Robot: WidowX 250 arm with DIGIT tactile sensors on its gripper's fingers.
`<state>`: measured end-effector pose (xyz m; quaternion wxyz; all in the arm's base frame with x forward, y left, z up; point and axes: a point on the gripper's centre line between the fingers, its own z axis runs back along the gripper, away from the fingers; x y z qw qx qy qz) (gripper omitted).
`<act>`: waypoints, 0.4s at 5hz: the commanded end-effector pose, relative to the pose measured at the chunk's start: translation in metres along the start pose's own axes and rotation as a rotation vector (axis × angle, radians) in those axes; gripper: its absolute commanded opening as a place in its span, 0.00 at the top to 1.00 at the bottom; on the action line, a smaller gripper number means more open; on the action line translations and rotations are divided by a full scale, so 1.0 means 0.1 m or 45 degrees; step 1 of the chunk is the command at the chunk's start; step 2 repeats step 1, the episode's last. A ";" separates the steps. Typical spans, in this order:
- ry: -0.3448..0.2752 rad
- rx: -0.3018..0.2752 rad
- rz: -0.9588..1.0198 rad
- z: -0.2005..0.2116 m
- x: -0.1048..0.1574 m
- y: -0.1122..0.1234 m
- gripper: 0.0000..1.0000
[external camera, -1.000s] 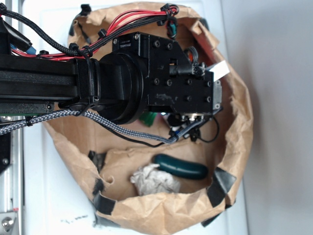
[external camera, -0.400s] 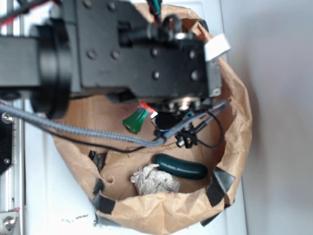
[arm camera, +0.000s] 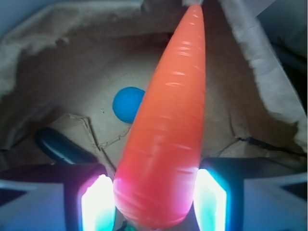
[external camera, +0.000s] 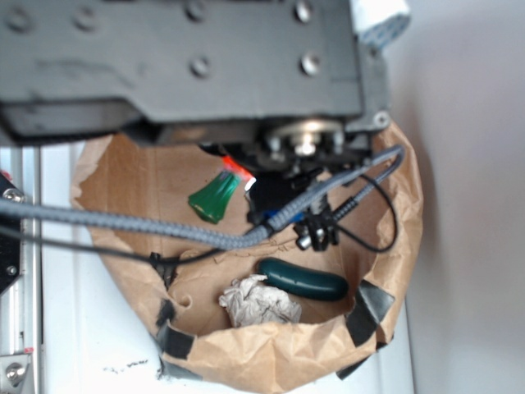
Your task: Grab the carrot.
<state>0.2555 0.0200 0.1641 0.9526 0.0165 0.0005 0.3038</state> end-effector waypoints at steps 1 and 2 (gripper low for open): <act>-0.174 -0.044 0.009 0.36 -0.10 0.00 1.00; -0.174 -0.044 0.009 0.36 -0.10 0.00 1.00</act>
